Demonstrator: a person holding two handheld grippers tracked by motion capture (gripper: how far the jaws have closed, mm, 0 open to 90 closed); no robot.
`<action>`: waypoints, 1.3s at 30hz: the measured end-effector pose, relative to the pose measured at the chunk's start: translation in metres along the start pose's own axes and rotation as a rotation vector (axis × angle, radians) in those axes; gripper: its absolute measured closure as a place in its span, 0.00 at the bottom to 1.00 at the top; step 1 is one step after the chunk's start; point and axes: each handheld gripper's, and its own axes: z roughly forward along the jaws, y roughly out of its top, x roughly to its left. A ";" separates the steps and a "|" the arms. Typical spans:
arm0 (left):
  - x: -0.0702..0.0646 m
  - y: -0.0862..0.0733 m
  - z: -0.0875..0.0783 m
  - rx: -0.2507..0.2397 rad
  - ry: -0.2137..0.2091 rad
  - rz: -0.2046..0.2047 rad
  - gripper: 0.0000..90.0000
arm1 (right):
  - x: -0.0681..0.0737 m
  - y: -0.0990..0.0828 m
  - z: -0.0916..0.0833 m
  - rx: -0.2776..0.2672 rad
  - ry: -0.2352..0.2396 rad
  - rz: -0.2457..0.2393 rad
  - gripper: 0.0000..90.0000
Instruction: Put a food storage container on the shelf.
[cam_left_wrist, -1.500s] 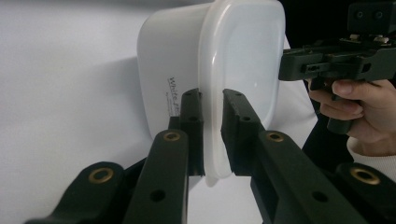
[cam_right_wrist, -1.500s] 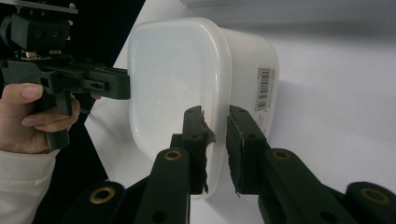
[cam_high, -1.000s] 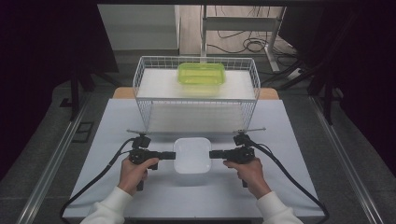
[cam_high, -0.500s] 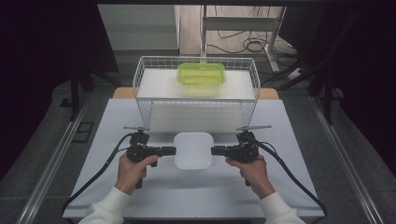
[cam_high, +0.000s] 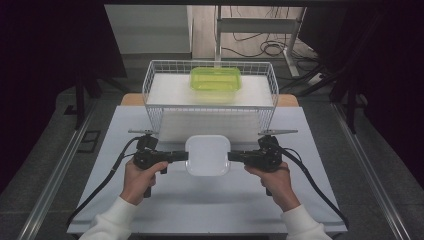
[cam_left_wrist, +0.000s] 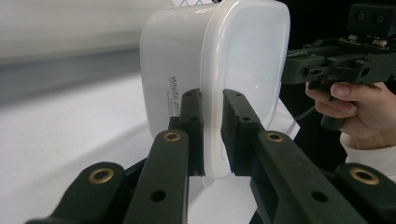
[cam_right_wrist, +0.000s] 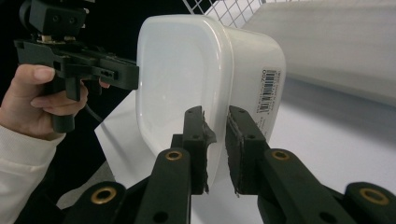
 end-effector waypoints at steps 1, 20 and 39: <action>0.000 0.000 0.000 0.000 0.000 0.000 0.88 | 0.002 0.002 -0.001 -0.002 0.000 0.000 0.86; -0.026 0.055 -0.021 -0.056 -0.007 0.066 0.88 | 0.020 0.054 -0.026 -0.068 -0.007 -0.080 0.86; -0.040 0.106 -0.037 -0.100 0.006 0.114 0.88 | 0.030 0.108 -0.038 -0.101 -0.027 -0.141 0.86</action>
